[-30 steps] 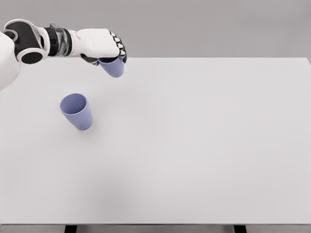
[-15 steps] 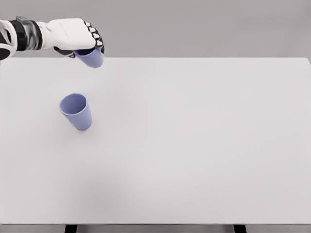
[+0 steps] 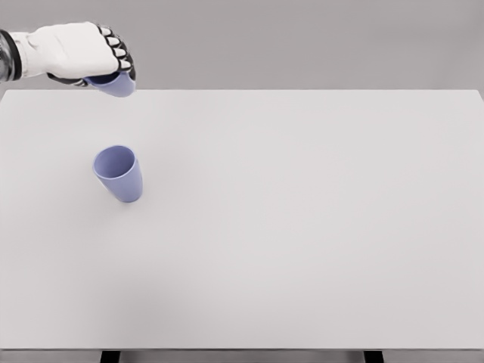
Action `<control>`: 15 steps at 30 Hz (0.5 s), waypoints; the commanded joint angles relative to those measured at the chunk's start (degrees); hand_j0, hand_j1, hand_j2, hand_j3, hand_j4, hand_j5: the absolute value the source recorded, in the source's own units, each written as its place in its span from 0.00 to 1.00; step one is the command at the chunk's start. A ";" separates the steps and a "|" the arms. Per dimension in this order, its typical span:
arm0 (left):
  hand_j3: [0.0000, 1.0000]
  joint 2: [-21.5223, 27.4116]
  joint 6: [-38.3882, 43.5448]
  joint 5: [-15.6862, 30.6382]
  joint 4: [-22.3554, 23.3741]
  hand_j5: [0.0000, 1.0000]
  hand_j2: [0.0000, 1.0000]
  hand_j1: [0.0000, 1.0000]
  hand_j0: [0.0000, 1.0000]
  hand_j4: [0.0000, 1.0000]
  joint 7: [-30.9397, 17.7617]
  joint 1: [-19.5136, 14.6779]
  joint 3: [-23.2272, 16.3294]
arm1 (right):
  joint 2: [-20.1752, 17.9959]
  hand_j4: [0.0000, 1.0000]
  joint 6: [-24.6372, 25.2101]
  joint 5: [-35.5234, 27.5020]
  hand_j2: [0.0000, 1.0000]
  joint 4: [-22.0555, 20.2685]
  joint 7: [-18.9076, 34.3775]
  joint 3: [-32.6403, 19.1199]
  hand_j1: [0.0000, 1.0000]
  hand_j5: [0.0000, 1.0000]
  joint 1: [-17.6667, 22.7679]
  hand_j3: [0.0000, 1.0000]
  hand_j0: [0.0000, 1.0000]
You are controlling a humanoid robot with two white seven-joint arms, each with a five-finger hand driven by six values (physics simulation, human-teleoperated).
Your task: Place the right cup on the left cup with left arm
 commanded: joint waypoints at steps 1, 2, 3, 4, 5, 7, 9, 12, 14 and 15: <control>0.72 0.86 0.12 1.00 -0.99 0.72 0.72 0.72 0.72 0.72 0.02 0.26 0.19 | 0.00 1.00 0.00 -0.02 1.00 -0.02 0.05 0.07 1.00 1.00 0.00 1.00 1.00; 0.72 0.86 0.12 1.61 -1.07 0.72 0.72 0.72 0.72 0.72 0.02 0.26 0.19 | 0.00 1.00 0.00 -0.02 1.00 0.07 -0.04 0.07 1.00 1.00 0.00 1.00 1.00; 0.72 0.86 0.12 3.19 -1.07 0.72 0.72 0.72 0.72 0.72 0.02 0.26 0.19 | 0.00 1.00 0.00 -0.02 1.00 -0.02 -0.04 -0.01 1.00 1.00 0.00 1.00 1.00; 0.72 0.94 0.12 3.81 -1.07 0.72 0.72 0.72 0.72 0.72 0.02 0.26 0.27 | 0.00 1.00 0.00 -0.02 1.00 -0.02 0.05 -0.01 1.00 1.00 0.00 1.00 1.00; 0.73 0.95 0.12 3.81 -1.07 0.73 0.73 0.73 0.73 0.73 0.02 0.35 0.19 | 0.00 1.00 0.00 -0.02 1.00 -0.02 -0.04 -0.01 1.00 1.00 0.00 1.00 1.00; 0.73 1.65 0.12 3.81 -1.07 0.73 0.73 0.73 0.73 0.73 0.02 0.44 0.01 | 0.00 1.00 0.00 -0.02 1.00 -0.02 0.05 0.07 1.00 1.00 0.00 1.00 1.00; 0.73 2.35 0.12 3.72 -1.16 0.73 0.73 0.73 0.73 0.73 0.02 0.97 -0.17 | 0.00 1.00 0.00 -0.02 1.00 -0.02 0.05 -0.01 1.00 1.00 0.00 1.00 1.00; 0.73 4.37 0.12 3.90 -2.83 0.73 0.73 0.73 0.73 0.73 0.10 1.41 -0.25 | 0.00 1.00 0.00 -0.02 1.00 -0.02 0.05 -0.01 1.00 1.00 0.00 1.00 1.00; 0.73 5.43 0.12 4.69 -5.03 0.73 0.73 0.73 0.73 0.73 0.10 1.67 -0.34 | 0.00 1.00 0.00 -0.02 1.00 -0.02 0.05 -0.01 1.00 1.00 0.00 1.00 1.00; 0.73 5.95 0.12 5.39 -5.29 0.73 0.73 0.73 0.73 0.73 0.10 2.02 -0.34 | 0.00 1.00 0.00 -0.02 1.00 -0.02 0.05 -0.01 1.00 1.00 0.00 1.00 1.00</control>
